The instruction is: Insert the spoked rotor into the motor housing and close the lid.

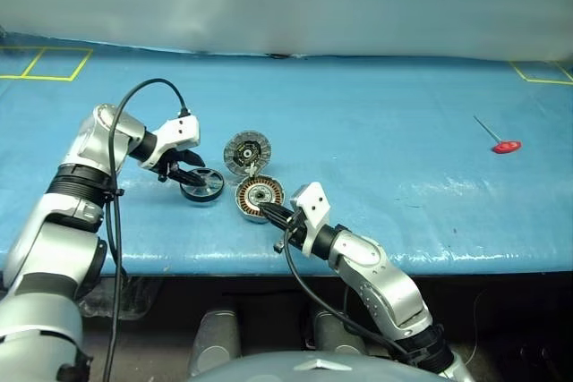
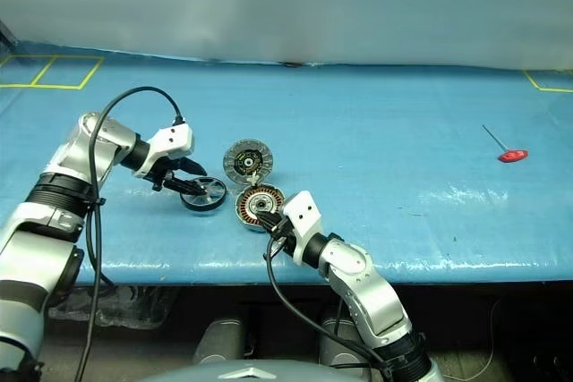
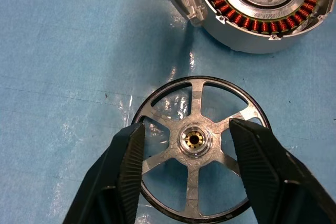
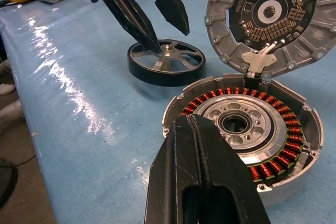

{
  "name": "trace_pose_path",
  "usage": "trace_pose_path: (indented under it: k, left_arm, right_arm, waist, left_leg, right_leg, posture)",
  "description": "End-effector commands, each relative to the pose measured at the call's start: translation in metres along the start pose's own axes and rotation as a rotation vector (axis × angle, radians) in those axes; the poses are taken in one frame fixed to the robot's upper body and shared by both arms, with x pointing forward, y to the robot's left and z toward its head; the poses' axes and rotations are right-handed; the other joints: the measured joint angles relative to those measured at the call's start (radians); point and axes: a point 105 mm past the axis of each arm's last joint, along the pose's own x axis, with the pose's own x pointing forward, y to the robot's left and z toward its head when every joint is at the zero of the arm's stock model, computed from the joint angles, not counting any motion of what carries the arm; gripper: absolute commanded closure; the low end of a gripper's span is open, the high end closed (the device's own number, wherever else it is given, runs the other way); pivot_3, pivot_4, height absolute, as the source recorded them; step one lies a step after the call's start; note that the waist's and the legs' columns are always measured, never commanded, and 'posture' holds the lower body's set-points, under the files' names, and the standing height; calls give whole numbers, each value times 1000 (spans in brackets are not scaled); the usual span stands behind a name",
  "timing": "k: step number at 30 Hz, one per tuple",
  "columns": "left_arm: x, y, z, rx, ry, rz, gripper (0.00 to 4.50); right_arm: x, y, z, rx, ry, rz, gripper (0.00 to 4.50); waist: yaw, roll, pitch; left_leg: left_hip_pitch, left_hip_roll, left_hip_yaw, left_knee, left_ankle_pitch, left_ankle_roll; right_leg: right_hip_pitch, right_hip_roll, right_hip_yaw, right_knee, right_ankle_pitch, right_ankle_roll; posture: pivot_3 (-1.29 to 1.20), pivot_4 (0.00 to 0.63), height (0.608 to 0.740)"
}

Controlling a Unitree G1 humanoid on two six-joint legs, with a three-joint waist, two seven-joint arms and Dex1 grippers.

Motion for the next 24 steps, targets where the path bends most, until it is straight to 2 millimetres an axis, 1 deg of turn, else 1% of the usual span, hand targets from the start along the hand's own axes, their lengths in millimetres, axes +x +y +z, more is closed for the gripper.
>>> trace_pose_path:
  k: [1, 9, 24]
  left_arm:
    - [-8, 5, 9, 31, -6, 17, 1706]
    - [-4, 1, 5, 20, 8, -5, 1706]
    - [7, -7, -8, 13, 103, -69, 1706]
  right_arm:
    - [0, 2, 10, -20, -30, 2, 4500]
    - [2, 3, 11, -20, -27, 6, 4500]
    - [2, 2, 11, -24, -24, -4, 4500]
  waist:
    - [0, 0, 0]
    - [0, 0, 0]
    - [0, 0, 0]
  left_leg:
    - [0, 0, 0, 0, 0, 0]
    - [0, 0, 0, 0, 0, 0]
    - [0, 0, 0, 1, 0, 0]
  right_leg:
    - [0, 0, 0, 0, 0, 0]
    - [0, 0, 0, 0, 0, 0]
    - [0, 0, 0, 1, 0, 0]
  posture:
    - [0, 150, 740]
    - [0, 150, 740]
    - [0, 150, 740]
